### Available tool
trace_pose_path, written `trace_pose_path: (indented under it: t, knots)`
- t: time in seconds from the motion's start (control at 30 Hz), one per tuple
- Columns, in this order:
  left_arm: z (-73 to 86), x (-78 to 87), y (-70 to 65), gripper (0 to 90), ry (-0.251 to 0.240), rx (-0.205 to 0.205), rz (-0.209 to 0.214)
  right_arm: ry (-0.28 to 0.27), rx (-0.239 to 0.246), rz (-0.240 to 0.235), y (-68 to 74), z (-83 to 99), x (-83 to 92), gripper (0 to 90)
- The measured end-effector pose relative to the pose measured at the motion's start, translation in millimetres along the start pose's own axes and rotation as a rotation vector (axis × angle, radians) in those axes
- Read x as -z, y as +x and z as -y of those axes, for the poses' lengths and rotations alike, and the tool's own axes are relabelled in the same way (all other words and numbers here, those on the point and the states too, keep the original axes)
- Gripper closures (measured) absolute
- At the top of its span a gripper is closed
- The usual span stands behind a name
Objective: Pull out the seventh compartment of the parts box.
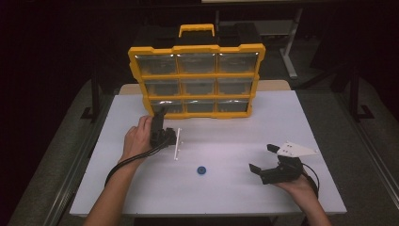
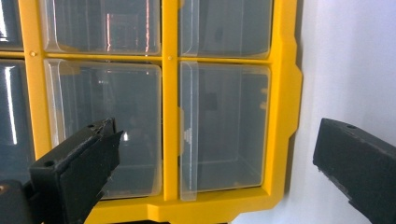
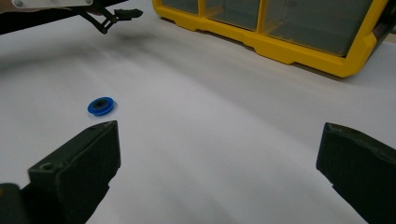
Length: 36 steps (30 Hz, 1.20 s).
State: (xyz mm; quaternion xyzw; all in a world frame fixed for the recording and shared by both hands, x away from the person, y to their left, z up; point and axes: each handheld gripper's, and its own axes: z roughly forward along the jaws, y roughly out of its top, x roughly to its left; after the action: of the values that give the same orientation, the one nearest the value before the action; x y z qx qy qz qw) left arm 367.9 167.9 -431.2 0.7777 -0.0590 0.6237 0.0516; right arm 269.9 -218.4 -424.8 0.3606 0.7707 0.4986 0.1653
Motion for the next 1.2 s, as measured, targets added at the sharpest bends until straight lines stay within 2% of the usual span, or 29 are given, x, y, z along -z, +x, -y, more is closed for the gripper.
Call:
trace_pose_path:
  t: [0.37,0.9,1.07,1.2]
  knots:
    - [-1.0,-7.6,7.9,0.6,0.008,0.008,-0.022,-0.002,0.002,0.001,-0.7,0.3,0.2,0.0]
    - [2.5,-18.6,8.5,0.6,0.025,0.02,-0.034,-0.001,0.002,0.002,0.2,0.3,0.2,0.0]
    - [2.3,-23.2,9.1,0.7,0.025,0.011,-0.04,-0.001,0.0,0.001,0.4,0.3,0.2,0.0]
    - [2.6,-25.3,10.8,0.7,0.043,-0.004,-0.042,0.0,0.002,-0.001,1.0,0.2,-0.4,0.0]
